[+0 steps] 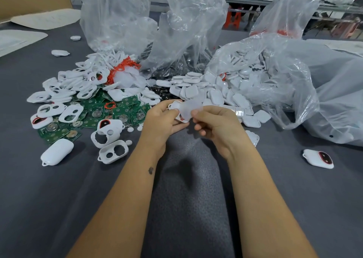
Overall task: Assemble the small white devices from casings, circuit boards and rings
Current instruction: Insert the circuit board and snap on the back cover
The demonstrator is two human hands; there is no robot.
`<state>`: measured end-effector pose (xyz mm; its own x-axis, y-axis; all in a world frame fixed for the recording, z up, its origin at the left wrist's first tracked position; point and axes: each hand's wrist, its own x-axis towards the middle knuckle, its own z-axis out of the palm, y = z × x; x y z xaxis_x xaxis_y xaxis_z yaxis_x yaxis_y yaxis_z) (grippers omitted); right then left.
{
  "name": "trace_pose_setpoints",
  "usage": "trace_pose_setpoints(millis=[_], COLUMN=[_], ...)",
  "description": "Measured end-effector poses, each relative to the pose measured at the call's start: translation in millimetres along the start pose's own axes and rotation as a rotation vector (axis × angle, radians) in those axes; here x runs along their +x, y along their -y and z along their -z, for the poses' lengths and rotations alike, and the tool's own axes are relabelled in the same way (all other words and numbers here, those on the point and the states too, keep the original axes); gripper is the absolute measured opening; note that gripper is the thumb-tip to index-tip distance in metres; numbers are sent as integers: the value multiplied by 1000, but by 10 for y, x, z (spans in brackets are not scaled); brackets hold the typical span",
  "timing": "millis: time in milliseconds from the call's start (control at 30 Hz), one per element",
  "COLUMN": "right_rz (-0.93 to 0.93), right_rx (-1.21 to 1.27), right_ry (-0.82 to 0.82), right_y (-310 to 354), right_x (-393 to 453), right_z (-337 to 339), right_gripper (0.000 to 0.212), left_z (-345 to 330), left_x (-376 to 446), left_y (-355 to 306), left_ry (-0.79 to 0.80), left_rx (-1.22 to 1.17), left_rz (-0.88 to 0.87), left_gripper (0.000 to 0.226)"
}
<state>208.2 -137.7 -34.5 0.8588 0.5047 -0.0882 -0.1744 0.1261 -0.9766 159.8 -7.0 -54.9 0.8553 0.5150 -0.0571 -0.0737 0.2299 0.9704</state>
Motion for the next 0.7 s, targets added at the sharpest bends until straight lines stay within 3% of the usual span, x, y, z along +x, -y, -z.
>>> trace_pose_setpoints(millis=[133, 333, 567, 700], right_rz=[-38, -37, 186, 204], right_rx=[-160, -221, -122, -123], right_ry=[96, 85, -171, -172], right_y=[9, 3, 17, 26], right_x=[-26, -24, 37, 32], right_z=[14, -6, 0, 10], right_gripper=[15, 17, 20, 25], left_z=[19, 1, -18, -5], left_x=[-1, -20, -15, -17], left_y=[-26, -69, -17, -18], left_ry=[-36, -110, -50, 25], left_rx=[-32, -115, -95, -134], left_rz=[-6, -127, -75, -1], left_gripper=[28, 30, 20, 25])
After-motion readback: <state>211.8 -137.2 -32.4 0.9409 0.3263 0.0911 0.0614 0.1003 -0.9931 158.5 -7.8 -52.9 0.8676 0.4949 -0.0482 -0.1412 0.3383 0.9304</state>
